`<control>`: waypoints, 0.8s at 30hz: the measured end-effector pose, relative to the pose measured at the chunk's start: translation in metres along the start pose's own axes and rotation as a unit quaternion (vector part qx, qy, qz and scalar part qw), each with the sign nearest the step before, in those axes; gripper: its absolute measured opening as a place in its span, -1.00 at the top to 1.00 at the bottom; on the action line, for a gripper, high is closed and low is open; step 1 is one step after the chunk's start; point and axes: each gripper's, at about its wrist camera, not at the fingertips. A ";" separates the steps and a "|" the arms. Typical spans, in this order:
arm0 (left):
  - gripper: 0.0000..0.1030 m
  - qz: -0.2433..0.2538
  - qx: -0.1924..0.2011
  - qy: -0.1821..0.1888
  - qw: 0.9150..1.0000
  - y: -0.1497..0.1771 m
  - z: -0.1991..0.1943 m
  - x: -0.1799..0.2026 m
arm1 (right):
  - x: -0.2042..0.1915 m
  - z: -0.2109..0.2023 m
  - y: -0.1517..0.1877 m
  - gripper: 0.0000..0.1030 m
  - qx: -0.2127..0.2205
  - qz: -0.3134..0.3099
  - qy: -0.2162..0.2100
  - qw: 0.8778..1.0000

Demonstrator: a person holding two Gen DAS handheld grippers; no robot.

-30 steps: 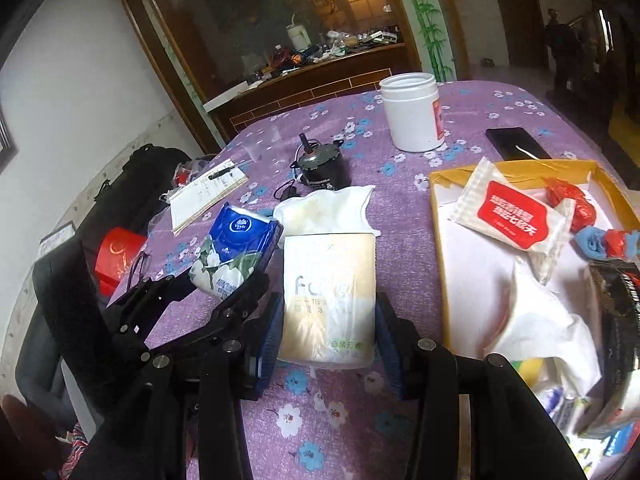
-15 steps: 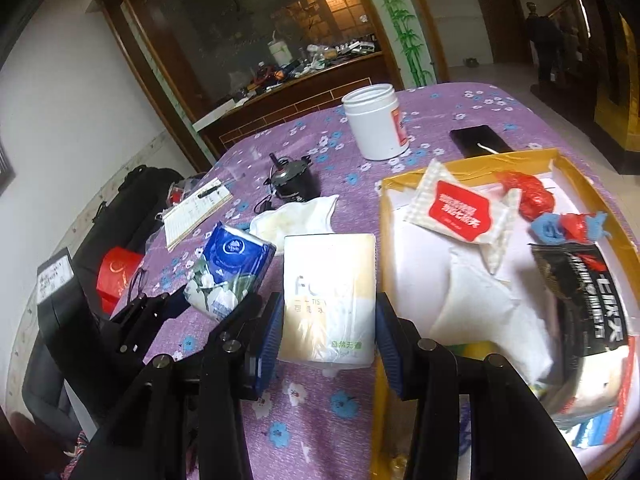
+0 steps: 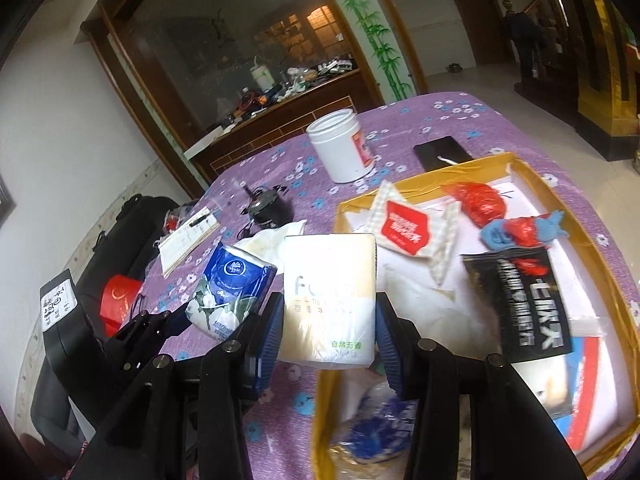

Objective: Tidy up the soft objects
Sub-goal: 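Carry both tissue packs over the tray and open both tools to release them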

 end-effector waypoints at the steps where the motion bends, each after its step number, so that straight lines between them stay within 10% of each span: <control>1: 0.00 0.001 0.000 0.003 1.000 -0.001 0.000 0.002 | 0.004 -0.002 -0.001 0.12 0.002 0.003 0.001 1.000; 24: 0.00 -0.025 -0.067 0.131 0.989 -0.044 0.038 0.064 | 0.089 -0.024 -0.022 0.11 0.034 0.068 0.067 0.995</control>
Point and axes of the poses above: each gripper's, at about its wrist camera, not at the fingertips, and z roughly the way its jaws point, x to its right, y to its underside, and after that the axes turned 1 degree about z, right-handed
